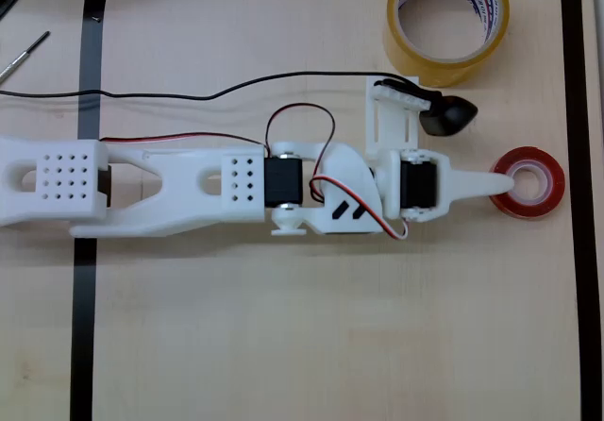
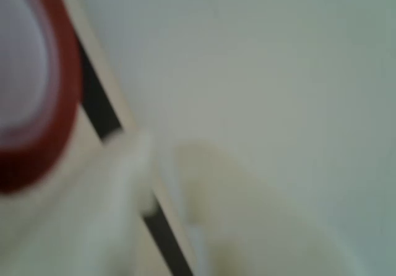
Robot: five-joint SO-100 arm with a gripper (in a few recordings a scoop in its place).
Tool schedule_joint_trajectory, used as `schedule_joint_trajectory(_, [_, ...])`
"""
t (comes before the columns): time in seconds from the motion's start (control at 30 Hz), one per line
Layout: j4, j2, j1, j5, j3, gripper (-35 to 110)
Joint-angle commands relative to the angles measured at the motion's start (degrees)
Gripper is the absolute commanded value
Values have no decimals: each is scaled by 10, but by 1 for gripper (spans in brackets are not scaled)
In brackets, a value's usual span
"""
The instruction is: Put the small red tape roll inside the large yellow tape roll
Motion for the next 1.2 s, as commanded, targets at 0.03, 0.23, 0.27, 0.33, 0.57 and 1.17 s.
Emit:
schedule_joint_trajectory(0.03, [-25, 109, -13, -1, -6, 0])
schedule_joint_trajectory(0.23, [-14, 100, -9, 4, 11, 0])
schedule_joint_trajectory(0.27, [-4, 100, -9, 4, 11, 0])
schedule_joint_trajectory(0.33, [22, 98, -6, 14, 12, 0])
schedule_joint_trajectory(0.57, [68, 85, -4, 25, 11, 0])
schedule_joint_trajectory(1.17, [281, 76, -11, 25, -70, 0])
